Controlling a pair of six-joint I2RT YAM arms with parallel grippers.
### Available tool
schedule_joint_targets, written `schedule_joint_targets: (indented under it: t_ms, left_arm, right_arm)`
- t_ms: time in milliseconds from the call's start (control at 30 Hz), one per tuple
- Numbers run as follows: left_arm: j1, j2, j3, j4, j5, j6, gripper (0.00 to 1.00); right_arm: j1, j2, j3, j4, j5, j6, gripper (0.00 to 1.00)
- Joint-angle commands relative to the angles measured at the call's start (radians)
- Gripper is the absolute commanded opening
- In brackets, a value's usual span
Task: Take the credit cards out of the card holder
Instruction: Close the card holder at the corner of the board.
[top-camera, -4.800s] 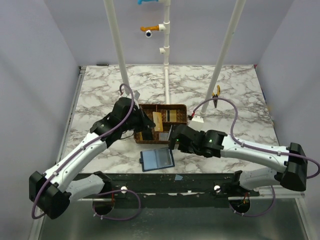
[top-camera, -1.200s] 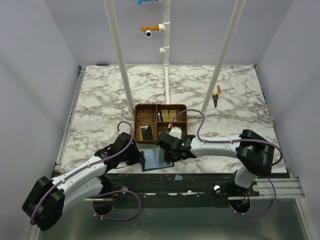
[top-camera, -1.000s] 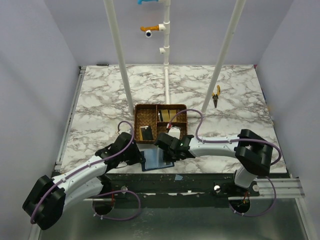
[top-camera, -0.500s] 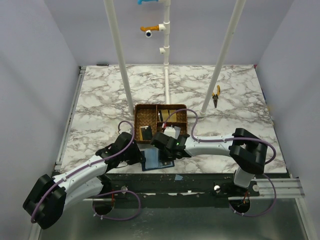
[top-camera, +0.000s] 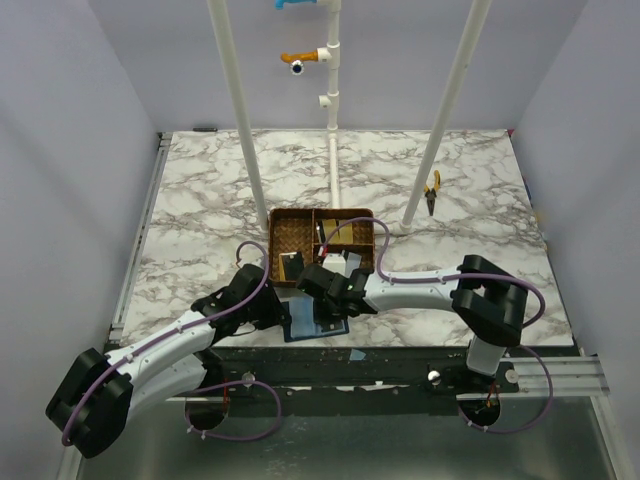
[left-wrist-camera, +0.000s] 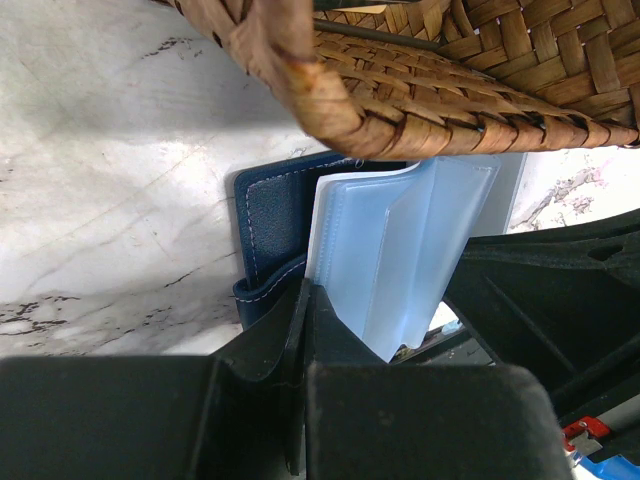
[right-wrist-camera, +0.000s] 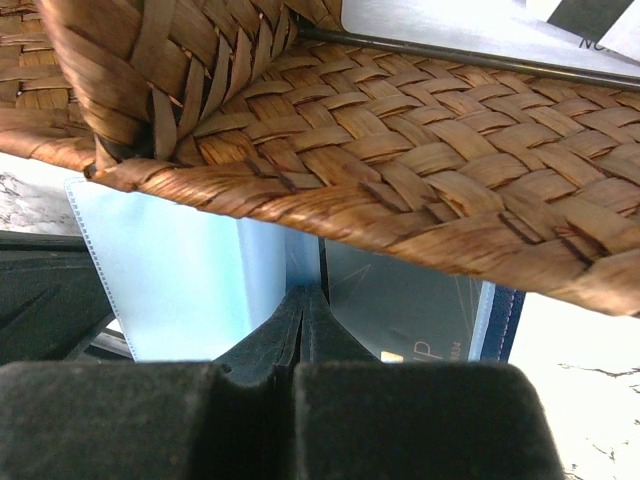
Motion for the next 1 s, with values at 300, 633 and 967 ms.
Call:
schedule_joint_targets:
  t_ms: [300, 633, 967]
  left_arm:
    - [-0.008, 0.012, -0.014, -0.001, 0.025, 0.011, 0.00]
    - [-0.007, -0.026, 0.007, -0.053, 0.014, 0.021, 0.00]
    - [-0.007, -0.137, 0.052, -0.189, -0.025, 0.016, 0.00]
  right_arm:
    - [0.008, 0.050, 0.036, -0.002, -0.016, -0.025, 0.01]
    - [0.009, 0.054, 0.039, -0.002, -0.009, -0.024, 0.01]
    - [0.009, 0.012, 0.016, -0.019, 0.011, -0.016, 0.01]
